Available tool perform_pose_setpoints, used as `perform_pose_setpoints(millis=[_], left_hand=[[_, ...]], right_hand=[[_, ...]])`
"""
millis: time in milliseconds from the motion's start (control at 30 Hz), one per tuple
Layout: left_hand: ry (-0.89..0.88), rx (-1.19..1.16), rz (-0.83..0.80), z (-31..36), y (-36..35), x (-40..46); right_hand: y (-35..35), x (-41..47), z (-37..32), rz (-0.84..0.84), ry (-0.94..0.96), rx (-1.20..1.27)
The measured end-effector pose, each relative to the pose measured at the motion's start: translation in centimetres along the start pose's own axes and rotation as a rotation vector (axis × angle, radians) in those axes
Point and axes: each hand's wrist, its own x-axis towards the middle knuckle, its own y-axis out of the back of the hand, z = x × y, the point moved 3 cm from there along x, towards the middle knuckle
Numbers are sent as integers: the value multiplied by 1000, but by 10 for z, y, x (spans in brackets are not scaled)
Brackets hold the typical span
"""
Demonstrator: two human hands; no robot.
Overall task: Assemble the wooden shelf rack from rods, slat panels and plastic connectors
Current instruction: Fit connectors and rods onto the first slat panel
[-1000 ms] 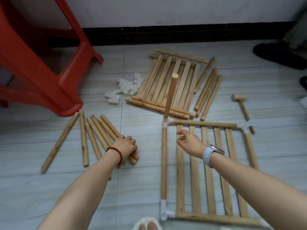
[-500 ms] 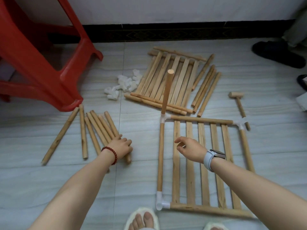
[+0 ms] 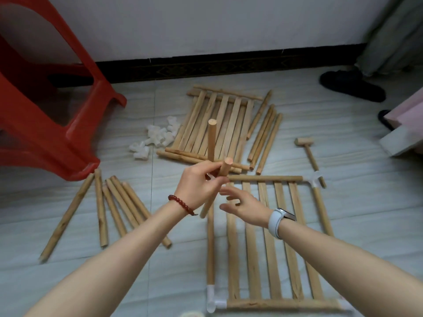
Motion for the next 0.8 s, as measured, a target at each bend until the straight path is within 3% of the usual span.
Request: perform_pose_setpoints(millis=[200, 300, 367, 467, 600, 700, 800], left_hand=[[89, -317, -17, 57, -35, 35], [46, -276, -80, 76, -64, 53], [28, -142, -153, 74, -87, 64], [13, 227, -301, 53, -130, 76], [69, 601, -508, 12, -182, 73], [70, 764, -653, -5, -221, 63], [79, 858, -726, -15, -242, 61]], right_hand=[[50, -23, 4, 195, 62, 89], [84, -34, 16, 307, 39, 32], [113, -45, 36, 458, -35, 19], [164, -68, 77, 805, -93, 213], [207, -82, 111, 1080, -87, 430], [224, -86, 139, 1194, -103, 495], [228, -81, 157, 1177, -106, 550]])
